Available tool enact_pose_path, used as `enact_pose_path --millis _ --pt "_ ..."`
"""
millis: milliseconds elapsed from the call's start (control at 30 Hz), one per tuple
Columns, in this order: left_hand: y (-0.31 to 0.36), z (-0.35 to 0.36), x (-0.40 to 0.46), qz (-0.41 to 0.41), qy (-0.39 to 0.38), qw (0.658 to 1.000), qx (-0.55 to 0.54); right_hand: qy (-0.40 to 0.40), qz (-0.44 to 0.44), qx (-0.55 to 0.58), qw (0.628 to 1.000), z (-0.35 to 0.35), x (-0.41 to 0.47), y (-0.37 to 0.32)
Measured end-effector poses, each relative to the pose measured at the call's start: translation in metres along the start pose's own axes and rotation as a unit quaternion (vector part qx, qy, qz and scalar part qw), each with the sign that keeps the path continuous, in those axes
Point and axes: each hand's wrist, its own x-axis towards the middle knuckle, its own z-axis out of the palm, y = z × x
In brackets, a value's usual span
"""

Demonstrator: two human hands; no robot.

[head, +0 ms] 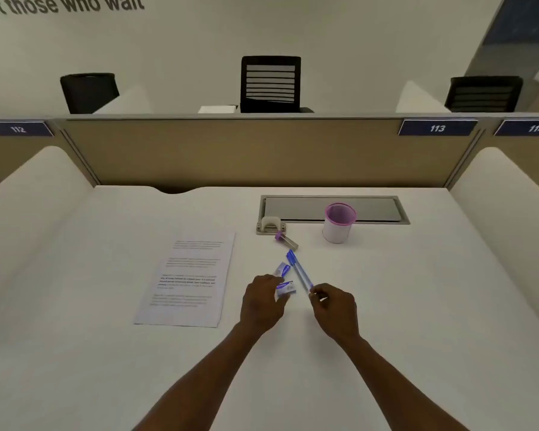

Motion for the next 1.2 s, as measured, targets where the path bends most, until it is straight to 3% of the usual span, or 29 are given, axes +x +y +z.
enact_pose_path --millis 133,267,400,600,667,733,833,900,933,1033,1200 --pt "0.001 0.015 0.003 -0.038 -0.029 0.998 0.038 -0.033 0.020 -0.004 0.999 0.005 0.015 0.006" --pt "-0.005 0.028 0.009 -0.066 -0.036 0.996 0.037 -0.107 -0.034 -0.063 0.992 0.016 0.049 0.009" --pt "-0.008 0.034 0.006 -0.080 0.012 0.997 -0.012 -0.255 -0.128 -0.227 0.931 0.031 0.094 -0.004" --pt "-0.018 0.026 -0.002 -0.167 0.096 0.972 -0.136 -0.345 -0.293 -0.350 0.820 0.056 0.129 -0.016" --pt "-0.018 0.019 -0.001 -0.222 0.134 0.948 -0.185 -0.340 -0.325 -0.350 0.810 0.064 0.132 -0.014" --pt "-0.019 0.014 0.003 -0.274 0.152 0.921 -0.230 -0.321 -0.325 -0.321 0.830 0.070 0.130 -0.009" --pt "-0.013 0.008 0.015 -0.334 0.131 0.888 -0.289 -0.277 -0.220 -0.188 0.916 0.067 0.121 -0.006" --pt "-0.002 0.007 0.026 -0.331 0.122 0.884 -0.306 -0.194 -0.067 -0.016 0.979 0.055 0.110 -0.004" --pt "0.006 0.007 0.033 -0.329 0.115 0.882 -0.316 -0.144 0.020 0.076 0.986 0.046 0.104 -0.002" --pt "0.038 0.013 0.052 -0.293 0.040 0.891 -0.344 -0.078 0.224 0.274 0.932 0.015 0.087 0.013" --pt "0.102 0.051 0.080 -0.219 -0.059 0.911 -0.345 0.056 0.303 0.373 0.875 -0.040 0.078 0.057"
